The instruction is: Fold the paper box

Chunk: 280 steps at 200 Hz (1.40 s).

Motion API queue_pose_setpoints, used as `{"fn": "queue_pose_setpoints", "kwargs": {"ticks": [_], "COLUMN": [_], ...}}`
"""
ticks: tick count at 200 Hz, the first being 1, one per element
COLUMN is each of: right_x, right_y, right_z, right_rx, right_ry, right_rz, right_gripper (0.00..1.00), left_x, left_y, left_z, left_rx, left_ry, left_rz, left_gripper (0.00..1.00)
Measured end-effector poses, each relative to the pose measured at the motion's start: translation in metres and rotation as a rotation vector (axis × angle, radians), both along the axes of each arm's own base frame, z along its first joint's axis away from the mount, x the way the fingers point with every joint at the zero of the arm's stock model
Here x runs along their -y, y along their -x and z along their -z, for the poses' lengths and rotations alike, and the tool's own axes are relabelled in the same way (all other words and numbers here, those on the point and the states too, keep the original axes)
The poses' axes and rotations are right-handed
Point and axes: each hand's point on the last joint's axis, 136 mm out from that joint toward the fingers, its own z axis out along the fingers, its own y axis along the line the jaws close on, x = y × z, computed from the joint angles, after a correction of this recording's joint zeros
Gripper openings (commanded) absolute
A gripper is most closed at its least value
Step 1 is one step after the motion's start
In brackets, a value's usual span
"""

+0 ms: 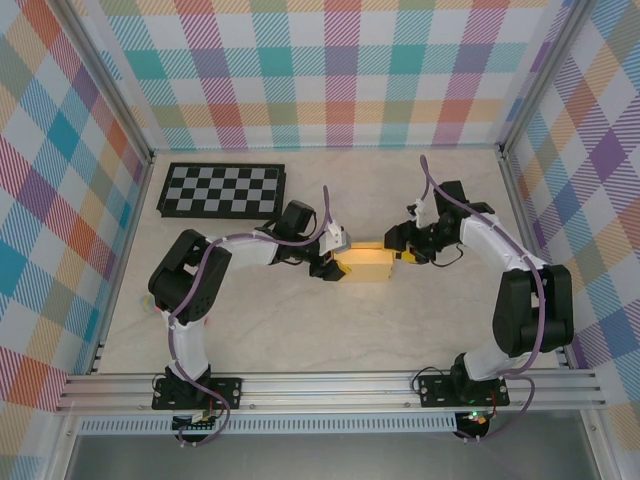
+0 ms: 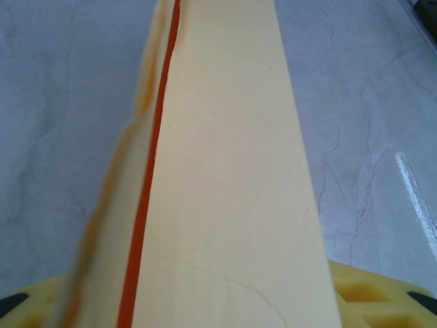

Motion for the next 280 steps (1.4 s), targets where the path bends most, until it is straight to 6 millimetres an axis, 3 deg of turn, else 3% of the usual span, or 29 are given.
{"fn": "queue_pose_setpoints", "kwargs": {"ticks": [28,91,125,280], "right_x": [0.001,0.001,0.0,-0.008], "right_y": [-0.006,-0.018,-0.02,-0.008], "right_z": [-0.006,-0.025,-0.033,-0.017], "right_rx": [0.022,0.074,0.096,0.016], "right_ry": [0.008,0.015,0.02,0.013], "right_rz": [0.004,0.001,-0.02,-0.032], "right_gripper": [0.62,0.67,0.59,0.45], "left_x": [0.0,-0.001,-0.002,-0.003], "left_y": [0.001,0.002,0.003,0.001], "left_z": [0.0,0.0,0.001,0.001], "left_rx": [0.002,0.002,-0.005,0.003], "left_ry": [-0.003,-0.012,-0.018,-0.035], "left_rz": [0.005,0.014,0.016,0.013], "left_gripper": [0.49,0.51,0.52,0.55]}}
